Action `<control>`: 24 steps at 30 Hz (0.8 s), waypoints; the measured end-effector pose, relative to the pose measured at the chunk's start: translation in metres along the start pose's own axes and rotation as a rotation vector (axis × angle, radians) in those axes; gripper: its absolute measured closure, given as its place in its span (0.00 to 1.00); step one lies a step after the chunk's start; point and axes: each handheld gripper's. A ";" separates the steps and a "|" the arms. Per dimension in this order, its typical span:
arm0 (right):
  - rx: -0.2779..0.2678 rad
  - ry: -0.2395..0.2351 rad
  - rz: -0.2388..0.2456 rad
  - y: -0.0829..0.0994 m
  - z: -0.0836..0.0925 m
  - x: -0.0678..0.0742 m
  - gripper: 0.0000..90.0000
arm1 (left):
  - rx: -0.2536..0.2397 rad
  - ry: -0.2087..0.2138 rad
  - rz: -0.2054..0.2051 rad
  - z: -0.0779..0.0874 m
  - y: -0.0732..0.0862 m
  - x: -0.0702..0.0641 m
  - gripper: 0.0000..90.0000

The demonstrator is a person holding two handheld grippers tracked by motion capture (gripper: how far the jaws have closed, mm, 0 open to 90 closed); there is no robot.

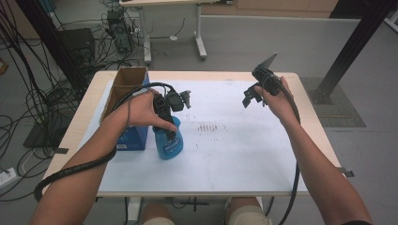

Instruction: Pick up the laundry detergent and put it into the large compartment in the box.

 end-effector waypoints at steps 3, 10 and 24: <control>0.004 0.000 0.000 -0.001 -0.001 0.000 0.06 | 0.001 0.000 -0.001 0.000 0.000 0.000 0.07; 0.004 0.000 0.002 -0.001 -0.001 0.000 0.06 | -0.004 -0.001 0.001 0.001 0.000 0.000 0.08; 0.004 -0.001 -0.001 -0.001 0.000 0.000 0.06 | 0.002 -0.003 -0.009 0.001 -0.001 -0.001 0.08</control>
Point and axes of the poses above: each handheld gripper's, and its own axes: z roughly backward along the jaws, y roughly out of its underside, x roughly to its left, and after that the axes turned 6 degrees about z, right-handed
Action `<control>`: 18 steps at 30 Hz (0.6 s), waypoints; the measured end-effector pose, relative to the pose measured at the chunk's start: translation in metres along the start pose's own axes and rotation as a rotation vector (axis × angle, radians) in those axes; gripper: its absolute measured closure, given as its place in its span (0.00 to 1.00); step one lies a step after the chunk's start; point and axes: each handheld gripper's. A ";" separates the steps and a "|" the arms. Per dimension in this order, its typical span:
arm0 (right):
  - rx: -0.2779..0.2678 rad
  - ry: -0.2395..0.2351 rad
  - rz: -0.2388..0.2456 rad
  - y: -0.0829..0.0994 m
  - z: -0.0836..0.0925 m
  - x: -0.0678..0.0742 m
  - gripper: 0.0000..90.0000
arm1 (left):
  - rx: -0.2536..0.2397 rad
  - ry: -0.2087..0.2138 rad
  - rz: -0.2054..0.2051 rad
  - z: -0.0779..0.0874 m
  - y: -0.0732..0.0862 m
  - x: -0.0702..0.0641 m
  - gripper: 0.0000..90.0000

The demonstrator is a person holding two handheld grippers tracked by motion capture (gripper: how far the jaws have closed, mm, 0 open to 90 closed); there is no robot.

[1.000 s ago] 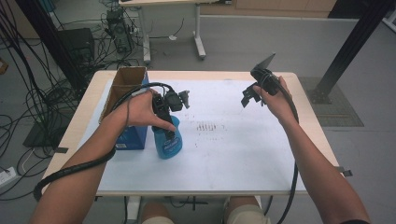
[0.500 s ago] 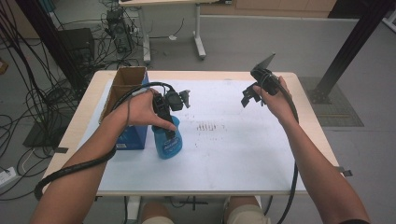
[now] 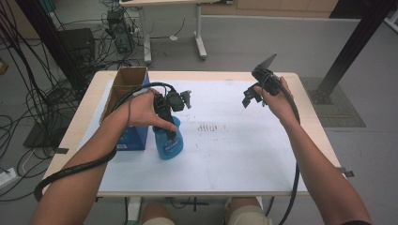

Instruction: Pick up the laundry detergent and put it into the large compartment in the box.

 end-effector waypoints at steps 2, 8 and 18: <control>-0.001 0.000 0.001 0.000 0.000 0.000 0.06 | -0.002 -0.001 0.004 0.000 0.000 -0.001 0.08; -0.001 0.000 0.001 0.000 0.000 -0.001 0.06 | 0.000 0.000 0.003 -0.001 0.001 0.000 0.08; 0.004 0.002 0.003 -0.002 -0.001 0.002 0.06 | -0.001 -0.001 0.005 0.000 0.003 0.000 0.09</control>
Point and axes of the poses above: each handheld gripper's, and its own axes: z roughly backward along the jaws, y roughly out of its underside, x roughly to its left, and after that the axes turned 6 degrees about z, right-handed
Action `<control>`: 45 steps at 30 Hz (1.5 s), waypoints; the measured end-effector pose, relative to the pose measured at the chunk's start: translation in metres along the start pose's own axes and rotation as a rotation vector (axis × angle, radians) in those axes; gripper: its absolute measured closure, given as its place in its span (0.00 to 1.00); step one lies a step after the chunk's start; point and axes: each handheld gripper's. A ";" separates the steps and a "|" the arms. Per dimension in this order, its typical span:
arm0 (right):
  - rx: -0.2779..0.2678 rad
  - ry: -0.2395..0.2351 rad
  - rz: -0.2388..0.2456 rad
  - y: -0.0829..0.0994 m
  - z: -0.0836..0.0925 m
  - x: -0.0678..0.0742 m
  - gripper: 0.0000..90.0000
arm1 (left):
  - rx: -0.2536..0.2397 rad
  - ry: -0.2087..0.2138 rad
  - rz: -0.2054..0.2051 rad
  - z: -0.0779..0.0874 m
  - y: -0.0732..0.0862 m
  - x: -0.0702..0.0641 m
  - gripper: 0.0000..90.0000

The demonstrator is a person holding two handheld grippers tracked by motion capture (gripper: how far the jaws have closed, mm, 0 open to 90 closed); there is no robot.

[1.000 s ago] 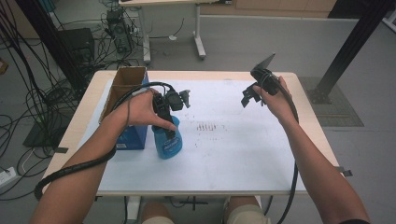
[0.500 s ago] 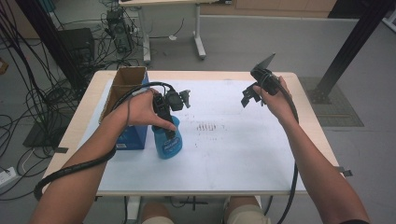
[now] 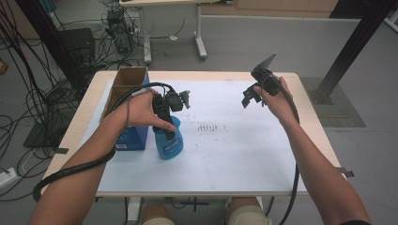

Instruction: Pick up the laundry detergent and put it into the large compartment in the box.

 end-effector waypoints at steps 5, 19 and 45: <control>0.001 -0.001 -0.001 0.000 0.000 0.000 0.06 | -0.002 -0.003 -0.002 0.000 0.000 0.000 0.10; 0.002 0.002 -0.004 0.000 0.000 0.000 0.06 | -0.007 -0.009 -0.004 -0.001 0.001 -0.002 0.18; 0.008 0.006 -0.001 -0.001 -0.003 -0.001 0.06 | 0.014 0.034 -0.017 -0.008 -0.003 0.006 0.36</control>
Point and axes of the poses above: each handheld gripper's, and its own axes: z roughly backward along the jaws, y roughly out of its underside, x roughly to its left, and after that the axes turned 6 degrees about z, right-handed
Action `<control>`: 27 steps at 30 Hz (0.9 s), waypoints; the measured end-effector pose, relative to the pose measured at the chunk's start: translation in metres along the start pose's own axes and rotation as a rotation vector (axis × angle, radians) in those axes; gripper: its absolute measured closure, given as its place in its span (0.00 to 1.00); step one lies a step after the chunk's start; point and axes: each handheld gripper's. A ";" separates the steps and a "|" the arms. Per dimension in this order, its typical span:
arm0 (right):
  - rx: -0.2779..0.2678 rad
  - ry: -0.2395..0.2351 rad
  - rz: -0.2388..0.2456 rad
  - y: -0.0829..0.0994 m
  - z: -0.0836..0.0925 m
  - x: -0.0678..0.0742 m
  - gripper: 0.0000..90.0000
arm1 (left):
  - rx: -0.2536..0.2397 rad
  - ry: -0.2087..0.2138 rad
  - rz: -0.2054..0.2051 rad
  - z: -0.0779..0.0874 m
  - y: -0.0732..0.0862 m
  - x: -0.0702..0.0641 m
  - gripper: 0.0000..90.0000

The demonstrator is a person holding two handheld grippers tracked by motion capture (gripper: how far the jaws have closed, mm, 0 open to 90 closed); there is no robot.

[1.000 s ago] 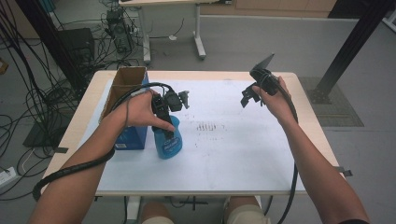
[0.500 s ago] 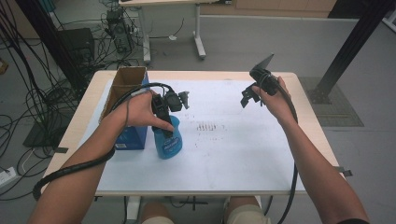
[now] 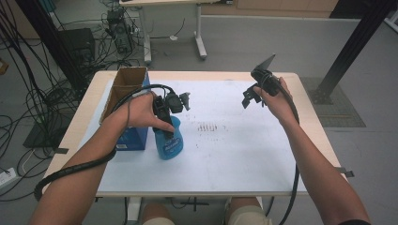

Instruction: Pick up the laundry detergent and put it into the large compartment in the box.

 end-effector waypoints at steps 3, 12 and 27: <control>0.000 0.000 -0.003 0.000 0.000 0.000 0.06 | 0.002 0.001 0.005 0.000 0.000 0.000 0.38; 0.002 0.000 -0.003 -0.001 0.000 0.000 0.06 | 0.010 0.001 0.014 0.000 -0.002 0.000 0.39; 0.002 -0.001 0.001 -0.002 -0.002 0.000 0.06 | 0.018 0.001 0.014 0.000 -0.004 0.000 0.39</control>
Point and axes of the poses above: each handheld gripper's, and its own axes: z roughly backward along the jaws, y roughly out of its underside, x roughly to its left, and after that the axes turned 6 degrees about z, right-handed
